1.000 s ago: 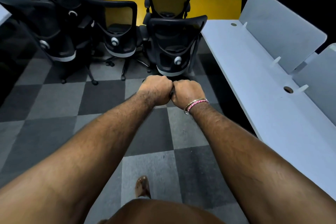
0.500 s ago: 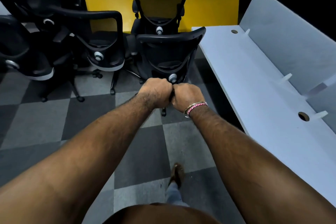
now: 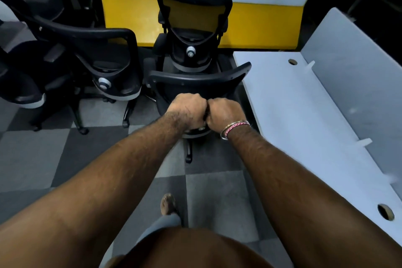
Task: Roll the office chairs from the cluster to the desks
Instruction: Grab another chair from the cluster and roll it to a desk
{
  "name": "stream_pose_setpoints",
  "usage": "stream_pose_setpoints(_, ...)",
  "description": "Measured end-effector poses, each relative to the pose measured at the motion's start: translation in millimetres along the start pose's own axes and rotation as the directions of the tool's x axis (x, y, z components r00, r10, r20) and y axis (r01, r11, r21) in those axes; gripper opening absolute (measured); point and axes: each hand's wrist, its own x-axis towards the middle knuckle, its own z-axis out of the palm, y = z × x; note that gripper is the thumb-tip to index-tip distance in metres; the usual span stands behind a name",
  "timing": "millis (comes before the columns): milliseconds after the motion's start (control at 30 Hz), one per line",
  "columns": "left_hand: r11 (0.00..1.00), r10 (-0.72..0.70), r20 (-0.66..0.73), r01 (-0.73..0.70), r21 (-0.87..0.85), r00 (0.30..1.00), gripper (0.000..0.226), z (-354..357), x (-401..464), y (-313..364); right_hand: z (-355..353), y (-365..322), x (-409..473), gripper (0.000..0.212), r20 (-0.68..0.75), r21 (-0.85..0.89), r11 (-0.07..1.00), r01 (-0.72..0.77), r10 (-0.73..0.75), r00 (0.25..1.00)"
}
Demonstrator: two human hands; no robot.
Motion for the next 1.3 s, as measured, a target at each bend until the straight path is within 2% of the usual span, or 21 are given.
stream_pose_setpoints(167,1.0,0.015,-0.138,-0.018,-0.025,0.99,0.03,2.8,85.4,-35.8,11.2,26.2,83.0,0.026,-0.065,0.067,0.997,-0.038,0.042,0.997)
stream_pose_setpoints(233,0.999,0.008,-0.154,-0.013,-0.031,0.988,0.039,8.6,119.5,-52.0,17.8,33.8,117.3,0.03,-0.062,0.067,0.998,-0.008,0.013,0.998)
stream_pose_setpoints(400,0.995,-0.004,-0.014,0.003,-0.1,1.0,0.045,27.8,176.4,-76.8,45.3,46.7,177.1,0.035,0.092,0.062,0.998,0.018,-0.024,0.995)
stream_pose_setpoints(667,0.98,-0.042,0.3,0.098,-0.174,0.953,0.015,48.4,222.9,-85.1,78.3,58.1,221.4,0.02,0.312,0.026,0.999,0.023,-0.031,0.95)
stream_pose_setpoints(867,0.98,-0.111,0.311,0.157,-0.126,0.944,0.013,45.8,233.1,-82.8,86.2,71.5,237.8,0.014,0.303,0.035,0.992,0.119,-0.124,0.945)
stream_pose_setpoints(1033,0.956,-0.251,0.287,0.284,-0.079,0.924,0.02,44.4,233.9,-64.6,87.9,83.7,237.4,0.018,0.294,0.037,0.984,0.176,-0.179,0.939)
stream_pose_setpoints(1200,0.929,-0.335,0.314,0.367,-0.046,0.888,0.022,40.2,214.3,-40.4,89.6,88.6,215.4,0.022,0.251,0.051,0.953,0.3,-0.303,0.919)
stream_pose_setpoints(1300,0.919,-0.357,0.325,0.392,-0.047,0.876,0.013,39.7,192.8,-24.5,86.0,89.8,195.0,0.025,0.245,0.069,0.927,0.367,-0.373,0.895)
